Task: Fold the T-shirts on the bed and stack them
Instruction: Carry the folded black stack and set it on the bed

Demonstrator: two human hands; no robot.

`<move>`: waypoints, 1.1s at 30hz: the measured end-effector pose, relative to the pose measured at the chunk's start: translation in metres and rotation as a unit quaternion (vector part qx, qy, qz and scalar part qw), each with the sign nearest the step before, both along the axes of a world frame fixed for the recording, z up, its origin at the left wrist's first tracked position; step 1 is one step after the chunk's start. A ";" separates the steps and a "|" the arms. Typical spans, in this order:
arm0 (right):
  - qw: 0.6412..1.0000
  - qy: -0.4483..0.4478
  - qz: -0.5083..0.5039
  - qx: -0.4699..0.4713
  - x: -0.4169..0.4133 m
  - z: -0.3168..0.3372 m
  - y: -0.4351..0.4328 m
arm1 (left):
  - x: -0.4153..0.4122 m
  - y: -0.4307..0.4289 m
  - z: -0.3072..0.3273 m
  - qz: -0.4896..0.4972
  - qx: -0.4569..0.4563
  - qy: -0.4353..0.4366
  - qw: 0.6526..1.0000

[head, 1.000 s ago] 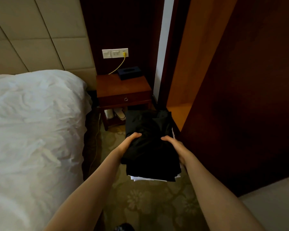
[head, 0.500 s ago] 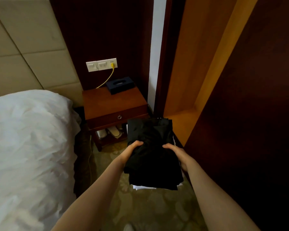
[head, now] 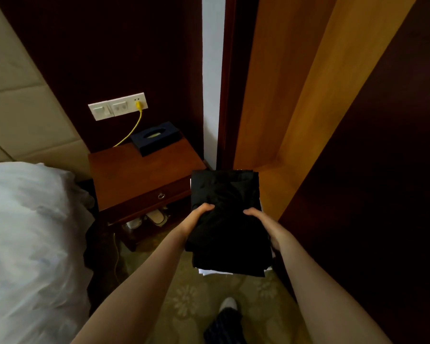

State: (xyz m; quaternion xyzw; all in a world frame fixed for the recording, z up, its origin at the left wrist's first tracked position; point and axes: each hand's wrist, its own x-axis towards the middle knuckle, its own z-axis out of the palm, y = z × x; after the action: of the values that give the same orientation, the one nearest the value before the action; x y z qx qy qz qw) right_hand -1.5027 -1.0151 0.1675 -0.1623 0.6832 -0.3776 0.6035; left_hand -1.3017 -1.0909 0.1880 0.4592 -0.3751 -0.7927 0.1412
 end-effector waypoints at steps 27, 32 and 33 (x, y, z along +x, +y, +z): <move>0.998 -0.026 -0.062 0.021 -0.144 -0.040 -0.206 | -0.171 -0.243 -0.037 -0.087 0.009 -0.025 0.996; 0.995 -0.029 -0.094 0.022 -0.163 -0.041 -0.242 | -0.201 -0.294 -0.046 -0.132 0.006 -0.038 0.990; 0.994 -0.034 -0.102 0.021 -0.167 -0.042 -0.250 | -0.208 -0.304 -0.049 -0.139 0.009 -0.036 0.990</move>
State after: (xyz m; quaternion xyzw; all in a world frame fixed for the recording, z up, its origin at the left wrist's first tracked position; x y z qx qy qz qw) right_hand -1.6701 -1.2649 0.1250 -0.0654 0.6831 -0.4281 0.5881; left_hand -1.5099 -1.3949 0.1395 0.4318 -0.4335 -0.7909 0.0118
